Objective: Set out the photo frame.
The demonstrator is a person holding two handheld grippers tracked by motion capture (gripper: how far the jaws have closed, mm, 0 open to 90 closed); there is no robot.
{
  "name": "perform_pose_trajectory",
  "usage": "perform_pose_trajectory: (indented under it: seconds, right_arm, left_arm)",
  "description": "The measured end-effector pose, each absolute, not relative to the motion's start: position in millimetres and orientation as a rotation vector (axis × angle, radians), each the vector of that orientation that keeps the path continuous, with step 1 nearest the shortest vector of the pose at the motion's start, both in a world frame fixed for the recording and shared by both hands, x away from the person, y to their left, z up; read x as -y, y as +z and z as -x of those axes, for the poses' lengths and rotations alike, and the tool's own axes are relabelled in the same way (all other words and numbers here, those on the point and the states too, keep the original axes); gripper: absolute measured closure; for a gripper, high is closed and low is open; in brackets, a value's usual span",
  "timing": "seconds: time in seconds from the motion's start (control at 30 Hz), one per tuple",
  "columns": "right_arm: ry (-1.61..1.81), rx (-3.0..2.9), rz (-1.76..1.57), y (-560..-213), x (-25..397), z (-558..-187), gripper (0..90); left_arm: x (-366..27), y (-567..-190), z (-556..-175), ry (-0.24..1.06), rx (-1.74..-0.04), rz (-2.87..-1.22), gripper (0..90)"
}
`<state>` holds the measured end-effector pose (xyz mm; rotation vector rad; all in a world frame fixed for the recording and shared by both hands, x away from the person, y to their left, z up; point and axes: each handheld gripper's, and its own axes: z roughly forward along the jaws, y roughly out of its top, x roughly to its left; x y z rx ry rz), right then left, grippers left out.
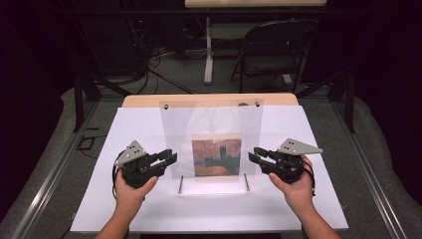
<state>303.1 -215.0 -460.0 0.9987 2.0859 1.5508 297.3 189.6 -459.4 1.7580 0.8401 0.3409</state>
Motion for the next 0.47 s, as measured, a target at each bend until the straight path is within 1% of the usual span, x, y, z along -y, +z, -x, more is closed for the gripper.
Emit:
perform_pose_trajectory:
  seconds: [0.23,0.27,0.4,0.47]
  right_arm:
    - [1.513,-2.129,-1.004,-473,210,-296,59.7]
    - [1.508,-2.132,-1.003,-475,209,-296,58.3]
    - [1.508,-2.128,-1.011,-482,212,-293,47.5]
    - [1.527,-2.119,-1.024,-485,216,-290,43.9]
  left_arm:
    - [-187,-468,-290,0.353,-0.849,-1.783,64.1]
    - [-186,-469,-289,0.348,-0.856,-1.783,62.7]
    - [-186,-475,-287,0.339,-0.853,-1.774,53.1]
    - [-186,-476,-286,0.336,-0.855,-1.778,49.2]
